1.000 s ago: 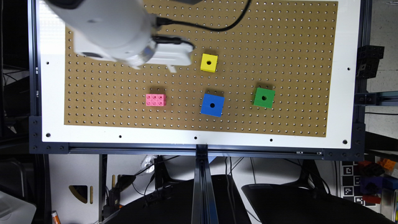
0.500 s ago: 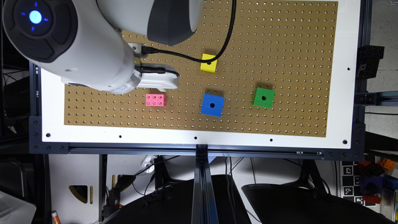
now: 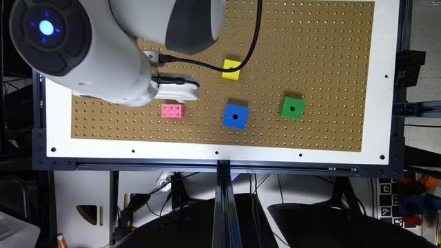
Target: Pick up pink block.
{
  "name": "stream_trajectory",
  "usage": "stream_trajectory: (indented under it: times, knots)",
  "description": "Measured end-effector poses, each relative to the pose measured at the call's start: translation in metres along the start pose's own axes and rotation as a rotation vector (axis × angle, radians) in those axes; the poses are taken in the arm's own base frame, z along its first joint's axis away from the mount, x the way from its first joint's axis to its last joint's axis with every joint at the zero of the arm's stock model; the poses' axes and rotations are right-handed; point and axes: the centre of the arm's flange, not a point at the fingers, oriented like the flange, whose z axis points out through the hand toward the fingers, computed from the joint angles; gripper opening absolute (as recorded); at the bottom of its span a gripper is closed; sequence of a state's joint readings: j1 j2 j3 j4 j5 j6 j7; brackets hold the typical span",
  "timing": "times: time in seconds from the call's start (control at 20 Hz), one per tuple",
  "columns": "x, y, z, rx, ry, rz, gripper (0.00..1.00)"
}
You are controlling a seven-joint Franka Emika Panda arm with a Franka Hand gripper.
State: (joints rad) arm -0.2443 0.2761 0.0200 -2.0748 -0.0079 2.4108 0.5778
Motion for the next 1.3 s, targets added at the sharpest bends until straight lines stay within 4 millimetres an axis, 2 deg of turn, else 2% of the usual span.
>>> stream_trajectory:
  times: [0.15,0.45,0.6,0.7,1.3]
  knots:
    - [0.001,-0.001,0.02,-0.002,-0.004,0.0,1.0]
    - [0.004,-0.003,0.028,-0.004,-0.009,0.0,1.0]
    - [0.004,-0.003,0.053,-0.007,-0.016,0.0,1.0]
    - [0.005,-0.003,0.062,-0.007,-0.016,0.0,1.0]
    - [0.011,-0.01,0.056,0.006,0.0,-0.003,1.0]
